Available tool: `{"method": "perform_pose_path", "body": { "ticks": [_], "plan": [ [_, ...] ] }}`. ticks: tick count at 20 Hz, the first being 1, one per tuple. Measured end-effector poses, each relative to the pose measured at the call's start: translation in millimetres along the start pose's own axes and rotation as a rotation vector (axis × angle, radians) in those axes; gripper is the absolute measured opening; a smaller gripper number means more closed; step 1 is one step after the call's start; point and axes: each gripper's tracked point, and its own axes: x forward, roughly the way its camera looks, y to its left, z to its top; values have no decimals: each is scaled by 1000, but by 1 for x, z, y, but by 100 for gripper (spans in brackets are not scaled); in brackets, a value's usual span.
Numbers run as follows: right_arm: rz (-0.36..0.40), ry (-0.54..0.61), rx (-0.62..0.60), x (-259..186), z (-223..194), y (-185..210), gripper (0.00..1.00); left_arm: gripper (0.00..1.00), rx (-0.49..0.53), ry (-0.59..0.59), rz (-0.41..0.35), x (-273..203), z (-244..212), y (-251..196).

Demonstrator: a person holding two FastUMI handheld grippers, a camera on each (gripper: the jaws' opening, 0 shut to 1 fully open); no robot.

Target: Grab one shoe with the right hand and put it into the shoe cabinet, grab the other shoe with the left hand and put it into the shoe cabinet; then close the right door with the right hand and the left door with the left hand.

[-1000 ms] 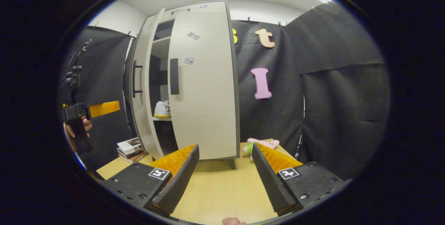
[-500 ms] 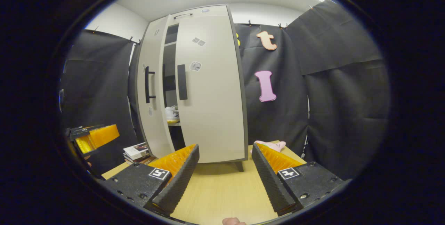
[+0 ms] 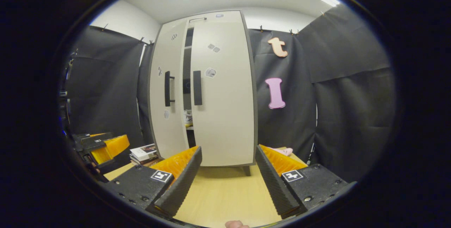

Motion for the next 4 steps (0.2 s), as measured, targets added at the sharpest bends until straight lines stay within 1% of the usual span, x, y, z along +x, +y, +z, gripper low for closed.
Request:
{"method": "perform_pose_path", "body": {
  "ticks": [1, 2, 3, 4],
  "plan": [
    [-1, 2, 0, 0, -1, 0, 96, 95, -1, 0, 1, 0, 0, 0],
    [-1, 1, -1, -1, 0, 0, 99, 95, 0, 0, 0, -1, -1, 0],
    [-3, 1, -1, -1, 1, 0, 96, 95, 0, 1, -2, -2, -1, -1],
    [-4, 0, -5, -1, 0, 0, 99, 95, 1, 2, -5, -1, -1, -1]
  ]
}}
